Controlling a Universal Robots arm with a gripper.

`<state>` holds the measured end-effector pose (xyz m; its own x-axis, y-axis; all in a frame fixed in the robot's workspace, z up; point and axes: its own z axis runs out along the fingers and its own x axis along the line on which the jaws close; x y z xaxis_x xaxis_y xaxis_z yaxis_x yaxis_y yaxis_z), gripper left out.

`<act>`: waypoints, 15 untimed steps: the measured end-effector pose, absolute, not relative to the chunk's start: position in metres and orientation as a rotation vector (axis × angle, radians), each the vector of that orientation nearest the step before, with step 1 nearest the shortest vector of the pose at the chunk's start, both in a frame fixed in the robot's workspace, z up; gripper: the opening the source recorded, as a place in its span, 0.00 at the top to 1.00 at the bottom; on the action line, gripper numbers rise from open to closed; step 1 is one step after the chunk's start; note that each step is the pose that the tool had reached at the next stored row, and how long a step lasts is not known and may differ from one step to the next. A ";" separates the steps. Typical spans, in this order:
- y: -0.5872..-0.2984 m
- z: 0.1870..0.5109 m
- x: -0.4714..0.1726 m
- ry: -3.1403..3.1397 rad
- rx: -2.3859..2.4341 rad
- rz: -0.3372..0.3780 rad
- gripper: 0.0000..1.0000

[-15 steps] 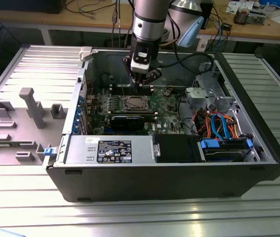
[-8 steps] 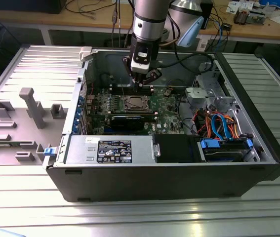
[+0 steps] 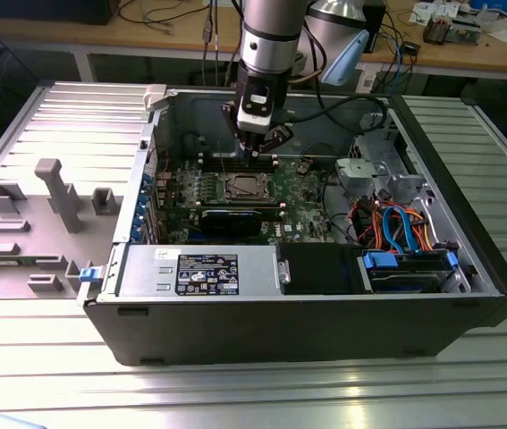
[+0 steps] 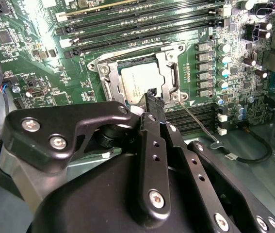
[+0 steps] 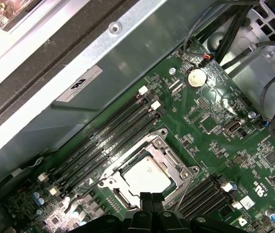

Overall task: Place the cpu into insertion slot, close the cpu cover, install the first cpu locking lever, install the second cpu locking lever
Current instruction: 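Install the first cpu locking lever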

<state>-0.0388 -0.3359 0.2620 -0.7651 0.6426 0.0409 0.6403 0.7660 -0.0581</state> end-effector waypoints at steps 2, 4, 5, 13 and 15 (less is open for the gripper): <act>-0.336 0.262 -0.039 -2.898 -1.051 0.063 0.89; -0.336 0.262 -0.039 -2.898 -1.050 0.063 0.89; -0.336 0.262 -0.039 -2.899 -1.049 0.063 0.89; -0.336 0.262 -0.039 -2.901 -1.042 0.063 0.89; -0.336 0.262 -0.039 -2.902 -1.040 0.063 0.89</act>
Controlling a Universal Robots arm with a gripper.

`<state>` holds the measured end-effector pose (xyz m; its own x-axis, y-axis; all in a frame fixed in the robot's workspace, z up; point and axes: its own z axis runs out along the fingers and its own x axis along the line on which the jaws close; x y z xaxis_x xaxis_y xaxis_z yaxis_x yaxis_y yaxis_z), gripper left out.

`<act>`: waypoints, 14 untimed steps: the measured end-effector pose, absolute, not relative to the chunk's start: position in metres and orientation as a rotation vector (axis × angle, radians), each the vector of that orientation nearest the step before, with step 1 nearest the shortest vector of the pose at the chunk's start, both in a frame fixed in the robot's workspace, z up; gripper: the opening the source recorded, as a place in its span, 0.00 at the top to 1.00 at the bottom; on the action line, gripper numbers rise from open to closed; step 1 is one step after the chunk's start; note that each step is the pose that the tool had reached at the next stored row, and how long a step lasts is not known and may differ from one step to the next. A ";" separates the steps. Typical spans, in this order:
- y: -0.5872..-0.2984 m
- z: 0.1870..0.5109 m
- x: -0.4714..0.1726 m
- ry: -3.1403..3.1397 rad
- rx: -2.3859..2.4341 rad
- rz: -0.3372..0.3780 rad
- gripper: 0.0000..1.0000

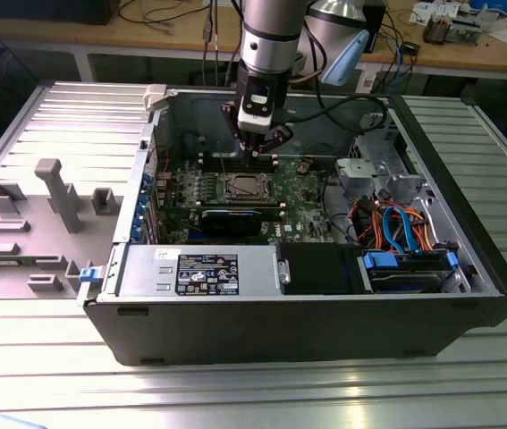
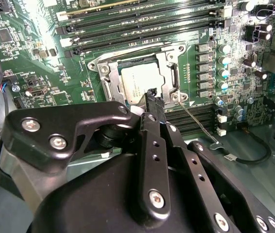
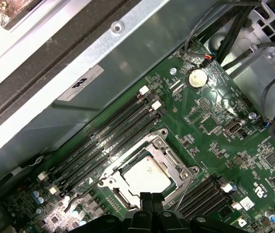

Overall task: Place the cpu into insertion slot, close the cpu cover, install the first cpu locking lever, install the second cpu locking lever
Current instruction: 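Install the first cpu locking lever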

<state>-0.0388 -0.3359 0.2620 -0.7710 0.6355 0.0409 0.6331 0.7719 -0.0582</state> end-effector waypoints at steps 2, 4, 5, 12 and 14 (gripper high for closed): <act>-0.336 0.262 -0.039 -2.903 -1.038 0.063 0.89; -0.336 0.262 -0.039 -2.903 -1.036 0.063 0.89; -0.336 0.262 -0.039 -2.904 -1.036 0.063 0.89; -0.336 0.262 -0.039 -2.905 -1.031 0.064 0.89; -0.336 0.262 -0.039 -2.906 -1.030 0.063 0.89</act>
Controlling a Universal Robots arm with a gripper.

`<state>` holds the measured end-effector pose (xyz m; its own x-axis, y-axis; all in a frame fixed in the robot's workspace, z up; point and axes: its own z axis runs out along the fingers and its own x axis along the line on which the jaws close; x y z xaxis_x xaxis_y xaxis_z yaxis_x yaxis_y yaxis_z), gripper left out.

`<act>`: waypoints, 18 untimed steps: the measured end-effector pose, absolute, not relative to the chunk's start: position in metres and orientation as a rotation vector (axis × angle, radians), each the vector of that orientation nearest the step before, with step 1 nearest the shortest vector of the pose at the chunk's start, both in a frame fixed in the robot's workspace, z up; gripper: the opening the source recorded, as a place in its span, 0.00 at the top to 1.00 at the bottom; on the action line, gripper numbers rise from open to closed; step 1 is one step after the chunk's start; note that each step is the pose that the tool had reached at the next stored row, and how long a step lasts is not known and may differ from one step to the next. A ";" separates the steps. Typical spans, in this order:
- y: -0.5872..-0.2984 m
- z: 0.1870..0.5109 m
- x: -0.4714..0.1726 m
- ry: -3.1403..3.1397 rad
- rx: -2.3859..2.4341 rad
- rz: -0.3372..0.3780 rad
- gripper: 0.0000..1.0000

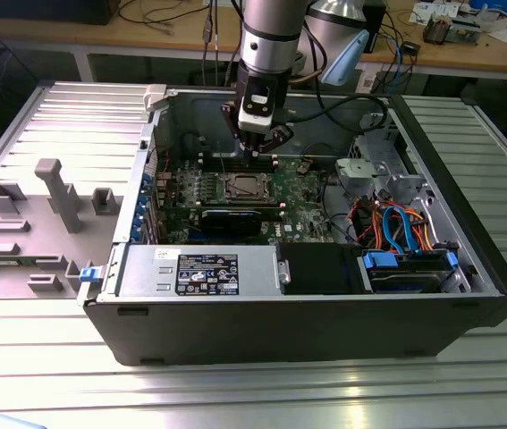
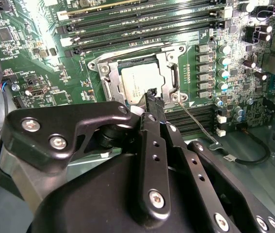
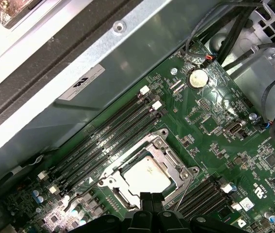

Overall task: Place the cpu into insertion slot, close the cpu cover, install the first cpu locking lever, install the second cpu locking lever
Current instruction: 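Install the first cpu locking lever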

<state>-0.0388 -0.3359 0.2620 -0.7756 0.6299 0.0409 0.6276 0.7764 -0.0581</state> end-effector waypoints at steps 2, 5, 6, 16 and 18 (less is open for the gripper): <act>-0.336 0.262 -0.039 -2.907 -1.027 0.064 0.89; -0.336 0.262 -0.039 -2.909 -1.021 0.064 0.89; -0.336 0.262 -0.039 -2.910 -1.018 0.064 0.89; -0.336 0.262 -0.039 -2.919 -0.993 0.065 0.89; -0.336 0.262 -0.039 -2.920 -0.991 0.065 0.89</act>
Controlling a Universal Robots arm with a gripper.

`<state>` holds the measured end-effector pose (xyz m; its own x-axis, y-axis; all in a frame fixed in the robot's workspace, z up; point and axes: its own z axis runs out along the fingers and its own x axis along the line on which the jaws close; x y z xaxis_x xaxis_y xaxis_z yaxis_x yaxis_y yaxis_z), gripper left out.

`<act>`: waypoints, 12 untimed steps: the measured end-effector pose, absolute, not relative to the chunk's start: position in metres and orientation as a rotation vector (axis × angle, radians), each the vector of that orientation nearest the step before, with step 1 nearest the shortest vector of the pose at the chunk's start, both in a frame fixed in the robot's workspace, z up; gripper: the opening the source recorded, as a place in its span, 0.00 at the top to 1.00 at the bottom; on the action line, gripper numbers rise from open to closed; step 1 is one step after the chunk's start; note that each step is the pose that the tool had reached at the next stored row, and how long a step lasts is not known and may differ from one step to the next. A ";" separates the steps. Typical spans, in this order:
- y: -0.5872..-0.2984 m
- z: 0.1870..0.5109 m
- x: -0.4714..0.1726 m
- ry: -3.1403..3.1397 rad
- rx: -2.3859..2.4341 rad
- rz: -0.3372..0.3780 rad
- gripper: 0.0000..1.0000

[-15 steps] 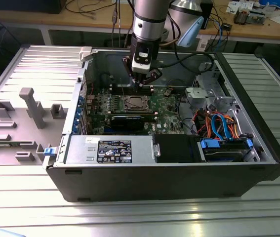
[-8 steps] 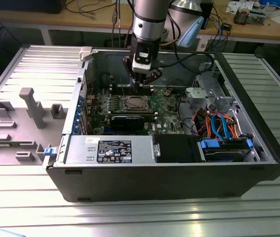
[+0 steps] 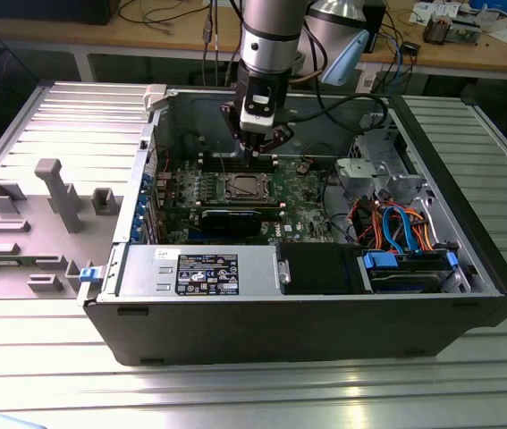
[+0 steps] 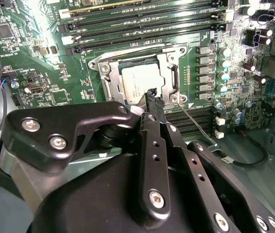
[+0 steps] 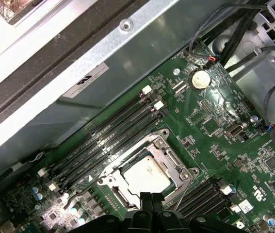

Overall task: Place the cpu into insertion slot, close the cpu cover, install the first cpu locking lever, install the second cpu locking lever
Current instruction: 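Install the first cpu locking lever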

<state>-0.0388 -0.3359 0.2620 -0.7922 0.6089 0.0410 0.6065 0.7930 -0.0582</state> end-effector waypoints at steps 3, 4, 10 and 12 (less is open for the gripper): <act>-0.336 0.262 -0.039 -2.922 -0.986 0.065 0.89; -0.336 0.262 -0.039 -2.922 -0.984 0.065 0.89; -0.336 0.262 -0.039 -2.925 -0.976 0.065 0.89; -0.336 0.262 -0.039 -2.926 -0.973 0.065 0.89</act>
<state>-0.0388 -0.3359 0.2619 -0.7994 0.5994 0.0409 0.5970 0.8001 -0.0581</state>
